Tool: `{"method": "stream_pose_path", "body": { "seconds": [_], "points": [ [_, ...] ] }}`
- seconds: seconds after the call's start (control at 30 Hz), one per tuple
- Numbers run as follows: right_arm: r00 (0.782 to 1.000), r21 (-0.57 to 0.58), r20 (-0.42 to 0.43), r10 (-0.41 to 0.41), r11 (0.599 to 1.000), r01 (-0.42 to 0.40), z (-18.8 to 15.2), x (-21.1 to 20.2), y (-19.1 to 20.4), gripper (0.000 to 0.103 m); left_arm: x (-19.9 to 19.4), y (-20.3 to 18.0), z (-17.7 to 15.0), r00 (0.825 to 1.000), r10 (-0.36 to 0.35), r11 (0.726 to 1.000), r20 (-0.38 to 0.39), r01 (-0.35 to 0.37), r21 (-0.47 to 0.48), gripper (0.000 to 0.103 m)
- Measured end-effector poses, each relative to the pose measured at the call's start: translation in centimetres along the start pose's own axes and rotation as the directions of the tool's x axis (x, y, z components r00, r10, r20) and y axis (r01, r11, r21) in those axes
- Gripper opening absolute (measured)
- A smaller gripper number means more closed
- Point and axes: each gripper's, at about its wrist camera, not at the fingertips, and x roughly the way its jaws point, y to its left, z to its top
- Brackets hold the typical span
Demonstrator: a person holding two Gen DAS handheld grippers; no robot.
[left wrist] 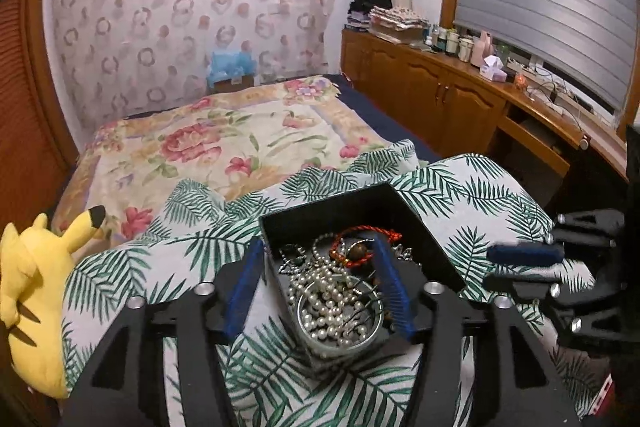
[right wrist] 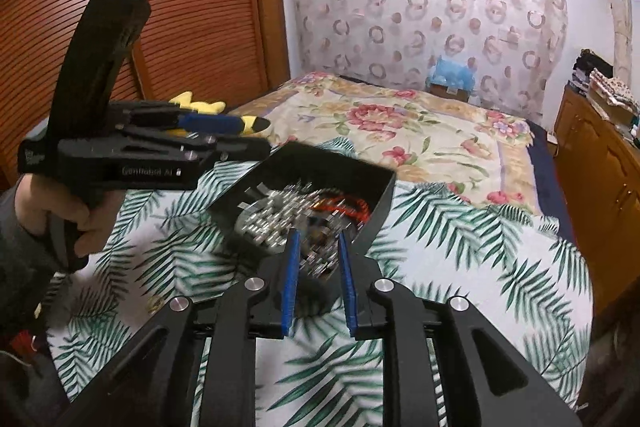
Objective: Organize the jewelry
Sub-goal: 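Grasp the gold ring with the left tool while the right tool grasps a small earring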
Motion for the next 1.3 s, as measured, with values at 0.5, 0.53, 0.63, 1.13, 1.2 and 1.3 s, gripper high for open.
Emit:
{"method": "stream_pose_path", "body": {
  "seconds": [0.5,0.53,0.63,1.13,1.2,1.3],
  "points": [
    [0.994,-0.022,-0.101,0.034,0.999,-0.037,-4.3,1.5,3.6,0.034,-3.6,1.0,-4.3,0.998,0.056,0.997,0.011,-0.055,-0.061,0.089],
    [0.993,-0.027,-0.112,0.037,0.999,-0.041,-4.4,1.8,3.9,0.034,-3.7,1.2,-4.9,0.998,0.058,0.996,0.002,-0.057,-0.068,0.089],
    [0.989,-0.044,-0.142,0.049,0.997,-0.056,-4.9,2.7,4.5,0.034,-3.8,1.7,-6.8,0.998,0.061,0.995,-0.032,-0.064,-0.081,0.09],
    [0.976,-0.132,-0.218,-0.009,0.991,-0.02,-5.3,5.3,6.6,0.017,-4.0,1.7,-14.1,0.986,0.036,0.993,-0.163,-0.053,-0.102,0.09],
    [0.976,-0.133,-0.219,-0.009,0.991,-0.021,-5.4,5.2,6.5,0.017,-4.2,1.5,-14.5,0.985,0.029,0.994,-0.171,-0.046,-0.097,0.089],
    [0.976,-0.131,-0.217,-0.012,0.991,-0.017,-5.5,4.9,6.4,0.016,-4.4,0.8,-14.8,0.985,0.021,0.996,-0.174,-0.035,-0.081,0.089]
  ]
}}
